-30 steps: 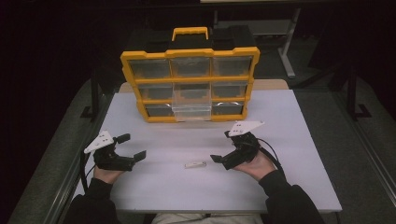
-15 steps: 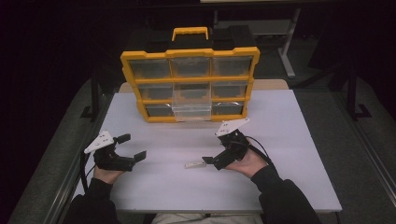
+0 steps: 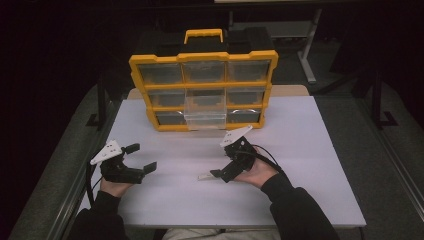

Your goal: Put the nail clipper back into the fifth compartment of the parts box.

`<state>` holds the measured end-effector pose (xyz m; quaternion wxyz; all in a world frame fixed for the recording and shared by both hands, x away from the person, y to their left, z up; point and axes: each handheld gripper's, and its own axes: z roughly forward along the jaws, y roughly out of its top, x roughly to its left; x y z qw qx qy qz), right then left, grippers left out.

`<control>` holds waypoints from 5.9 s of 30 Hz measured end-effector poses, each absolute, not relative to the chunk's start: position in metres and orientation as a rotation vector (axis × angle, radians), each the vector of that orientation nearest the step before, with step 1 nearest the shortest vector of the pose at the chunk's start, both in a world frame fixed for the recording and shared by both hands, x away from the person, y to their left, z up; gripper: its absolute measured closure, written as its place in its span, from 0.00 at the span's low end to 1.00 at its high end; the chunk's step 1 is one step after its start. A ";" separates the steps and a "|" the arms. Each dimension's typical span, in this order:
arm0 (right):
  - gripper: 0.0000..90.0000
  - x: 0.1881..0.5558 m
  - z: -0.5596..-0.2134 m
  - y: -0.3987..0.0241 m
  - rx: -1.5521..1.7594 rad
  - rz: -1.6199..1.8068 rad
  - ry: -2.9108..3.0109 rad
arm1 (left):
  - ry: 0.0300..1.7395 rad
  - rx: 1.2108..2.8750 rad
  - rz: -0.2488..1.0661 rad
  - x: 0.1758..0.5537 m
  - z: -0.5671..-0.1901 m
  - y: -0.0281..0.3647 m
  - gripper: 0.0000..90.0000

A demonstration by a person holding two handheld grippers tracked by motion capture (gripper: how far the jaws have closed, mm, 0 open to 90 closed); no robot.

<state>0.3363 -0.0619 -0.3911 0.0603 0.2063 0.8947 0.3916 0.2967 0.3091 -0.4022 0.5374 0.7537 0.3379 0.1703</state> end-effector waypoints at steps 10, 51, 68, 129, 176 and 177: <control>0.00 0.338 -0.396 -0.049 0.568 1.131 2.757 | 0.805 1.796 0.403 0.297 -0.402 0.309 0.00; 0.48 0.354 -0.428 -0.031 0.448 0.886 3.023 | 0.790 1.798 0.383 0.297 -0.403 0.308 0.00; 0.85 0.349 -0.431 -0.027 0.265 0.861 3.020 | 0.792 1.803 0.385 0.296 -0.404 0.309 0.00; 0.85 0.352 -0.356 -0.045 0.274 1.031 3.039 | 0.799 1.799 0.389 0.297 -0.404 0.309 0.00; 0.85 0.376 -0.269 -0.065 0.300 1.072 2.892 | 0.801 1.799 0.379 0.298 -0.405 0.309 0.00; 0.85 0.379 -0.265 -0.065 0.303 1.081 2.887 | 0.802 1.801 0.378 0.298 -0.405 0.309 0.00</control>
